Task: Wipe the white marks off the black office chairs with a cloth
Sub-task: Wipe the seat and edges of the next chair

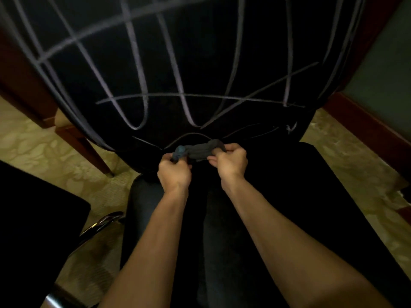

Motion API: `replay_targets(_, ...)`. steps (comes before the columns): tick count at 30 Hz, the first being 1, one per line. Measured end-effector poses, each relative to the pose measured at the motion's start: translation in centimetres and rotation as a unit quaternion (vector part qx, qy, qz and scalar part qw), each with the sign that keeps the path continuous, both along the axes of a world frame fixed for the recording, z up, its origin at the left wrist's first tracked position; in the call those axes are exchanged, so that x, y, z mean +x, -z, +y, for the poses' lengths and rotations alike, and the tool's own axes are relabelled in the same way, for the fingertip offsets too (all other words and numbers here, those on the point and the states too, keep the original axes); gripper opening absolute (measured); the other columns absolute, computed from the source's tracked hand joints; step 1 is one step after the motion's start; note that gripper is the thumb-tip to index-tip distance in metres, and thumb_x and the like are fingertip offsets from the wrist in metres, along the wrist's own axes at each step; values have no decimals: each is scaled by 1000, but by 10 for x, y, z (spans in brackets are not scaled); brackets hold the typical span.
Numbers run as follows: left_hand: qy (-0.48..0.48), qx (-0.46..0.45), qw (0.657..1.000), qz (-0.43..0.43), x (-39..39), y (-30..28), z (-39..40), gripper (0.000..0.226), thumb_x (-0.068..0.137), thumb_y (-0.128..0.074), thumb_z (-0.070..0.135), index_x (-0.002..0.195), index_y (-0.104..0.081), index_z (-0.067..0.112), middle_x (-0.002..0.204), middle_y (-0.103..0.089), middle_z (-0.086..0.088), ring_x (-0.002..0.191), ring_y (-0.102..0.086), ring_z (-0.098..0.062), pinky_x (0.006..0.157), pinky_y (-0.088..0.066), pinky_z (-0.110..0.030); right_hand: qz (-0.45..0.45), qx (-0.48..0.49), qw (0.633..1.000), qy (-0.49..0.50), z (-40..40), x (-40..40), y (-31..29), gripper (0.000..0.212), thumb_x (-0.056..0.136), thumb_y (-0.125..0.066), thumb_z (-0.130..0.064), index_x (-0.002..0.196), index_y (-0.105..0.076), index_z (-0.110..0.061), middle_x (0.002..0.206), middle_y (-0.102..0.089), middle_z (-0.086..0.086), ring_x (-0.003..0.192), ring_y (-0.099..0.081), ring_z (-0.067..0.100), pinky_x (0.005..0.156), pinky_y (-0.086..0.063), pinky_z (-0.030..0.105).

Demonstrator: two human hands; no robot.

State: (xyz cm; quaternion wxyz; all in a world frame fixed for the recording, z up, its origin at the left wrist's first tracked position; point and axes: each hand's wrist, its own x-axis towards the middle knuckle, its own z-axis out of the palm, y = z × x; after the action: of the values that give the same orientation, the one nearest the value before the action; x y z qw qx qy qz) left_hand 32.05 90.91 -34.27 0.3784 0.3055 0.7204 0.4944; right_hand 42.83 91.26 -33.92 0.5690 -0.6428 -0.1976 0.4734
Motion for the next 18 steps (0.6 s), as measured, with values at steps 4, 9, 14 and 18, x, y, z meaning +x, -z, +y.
replay_targets(4, -104, -16, 994, -11, -54, 7, -3, 14, 76, -62, 31, 87, -58, 24, 103, -71, -19, 98, -68, -39, 89, -55, -51, 80, 6, 994, -75, 0, -60, -4, 24, 90, -60, 8, 81, -51, -12, 79, -62, 11, 58, -66, 16, 55, -57, 21)
replay_targets(9, -121, -23, 992, 11, -50, 11, -2, 19, 81, -62, 26, 98, -64, 19, 98, -73, -14, 92, -70, -33, 87, -57, -47, 116, -4, 991, -68, 8, -64, 4, 17, 90, -61, 9, 87, -53, -6, 96, -61, 21, 59, -66, 19, 58, -59, 24)
replay_targets(14, -61, -50, 997, 4, 10, 2, 13, 21, 86, -65, 25, 106, -68, 18, 99, -73, -11, 95, -69, -30, 89, -56, -42, 136, -1, 991, 19, 11, 3, -5, 24, 89, -59, 11, 80, -48, -8, 82, -58, 17, 67, -64, 27, 58, -58, 26)
replay_targets(18, 31, -63, 997, 18, 69, 1, 22, 17, 85, -63, 24, 101, -66, 21, 96, -73, -9, 91, -69, -31, 86, -58, -43, 149, 7, 984, 100, 1, 60, -8, 19, 87, -60, 13, 84, -52, -4, 86, -61, 18, 70, -66, 24, 70, -61, 31)
